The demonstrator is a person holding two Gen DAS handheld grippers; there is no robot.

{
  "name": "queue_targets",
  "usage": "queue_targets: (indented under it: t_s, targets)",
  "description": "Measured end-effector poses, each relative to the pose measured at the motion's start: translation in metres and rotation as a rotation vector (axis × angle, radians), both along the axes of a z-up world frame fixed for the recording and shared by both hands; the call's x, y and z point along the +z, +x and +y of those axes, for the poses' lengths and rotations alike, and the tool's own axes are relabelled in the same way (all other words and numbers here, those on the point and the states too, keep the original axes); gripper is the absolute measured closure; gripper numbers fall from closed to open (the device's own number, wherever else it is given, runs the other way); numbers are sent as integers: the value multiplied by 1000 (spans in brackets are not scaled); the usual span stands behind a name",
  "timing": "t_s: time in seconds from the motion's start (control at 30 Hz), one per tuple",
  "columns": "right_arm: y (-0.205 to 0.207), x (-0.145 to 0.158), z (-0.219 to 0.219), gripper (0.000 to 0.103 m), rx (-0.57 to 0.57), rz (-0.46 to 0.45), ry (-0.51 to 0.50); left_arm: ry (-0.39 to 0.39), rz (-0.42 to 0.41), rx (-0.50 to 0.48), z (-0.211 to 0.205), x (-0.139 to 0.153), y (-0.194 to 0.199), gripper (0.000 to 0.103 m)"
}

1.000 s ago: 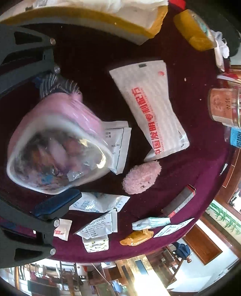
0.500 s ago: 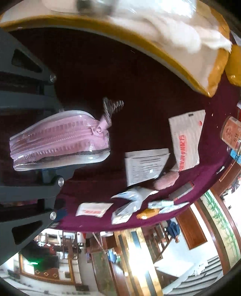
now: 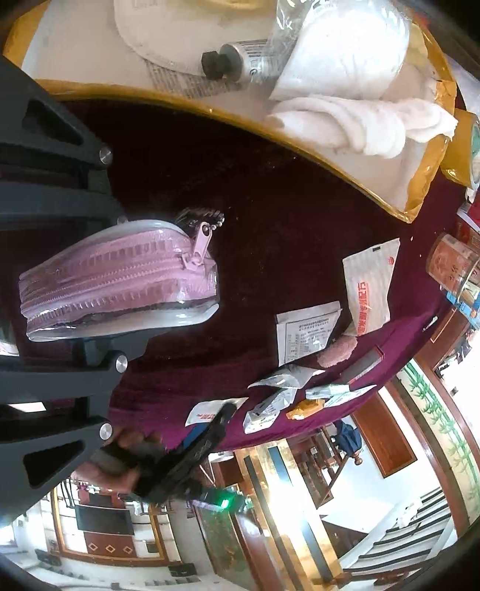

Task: Organize soft objects
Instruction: 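Grasp the pink zippered pouch with the left tool and lift it, then grasp the white packet with red print with right tool while left holds the pouch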

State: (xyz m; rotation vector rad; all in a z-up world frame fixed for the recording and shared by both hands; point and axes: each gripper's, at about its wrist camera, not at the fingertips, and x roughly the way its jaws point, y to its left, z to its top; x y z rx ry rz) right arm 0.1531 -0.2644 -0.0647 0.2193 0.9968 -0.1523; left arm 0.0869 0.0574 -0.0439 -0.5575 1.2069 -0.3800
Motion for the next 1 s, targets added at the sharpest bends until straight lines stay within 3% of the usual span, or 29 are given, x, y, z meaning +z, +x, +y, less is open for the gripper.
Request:
queue_targets:
  t_s: [0.1, 0.17, 0.33, 0.37, 0.4, 0.43, 0.47, 0.53, 0.6, 0.7, 0.83, 0.9, 1.0]
  targets:
    - [0, -9, 13, 12, -13, 2, -84, -7, -2, 5, 1, -2, -2, 74]
    - [-3, -11, 23, 25, -6, -2, -145, 3, -10, 4, 0, -1, -3, 74]
    - [-15, -5, 25, 36, -4, -24, -135, 25, -21, -5, -8, 2, -3, 74]
    - [-17, -4, 24, 44, -5, -36, -120, 27, -23, -6, -9, 2, -4, 74]
    - [-22, -1, 22, 72, -11, -60, -101, 30, -24, -5, -10, 3, -5, 74]
    - [-26, 3, 23, 85, -18, -84, -97, 32, -25, -5, -11, 3, -6, 74]
    - [-32, 9, 24, 84, -28, -93, -107, 34, -27, -8, -13, 4, -7, 74]
    - [-44, 16, 23, 85, -11, -110, -22, 38, -26, -15, -16, 3, -7, 74]
    - [-46, 12, 24, 85, -3, -110, -31, 39, -22, -17, -18, 2, -7, 74]
    - [-48, 6, 16, 85, -3, -106, 61, 39, -16, -22, -20, 2, -10, 74]
    - [-49, 6, 15, 82, 34, -112, 86, 42, -14, -20, -21, 1, -11, 74]
    - [-48, 2, 10, 58, 19, -100, 131, 33, -1, -18, -20, -1, -11, 74]
    - [-46, -2, 9, 52, 26, -102, 188, 38, 0, -24, -21, -2, -12, 74]
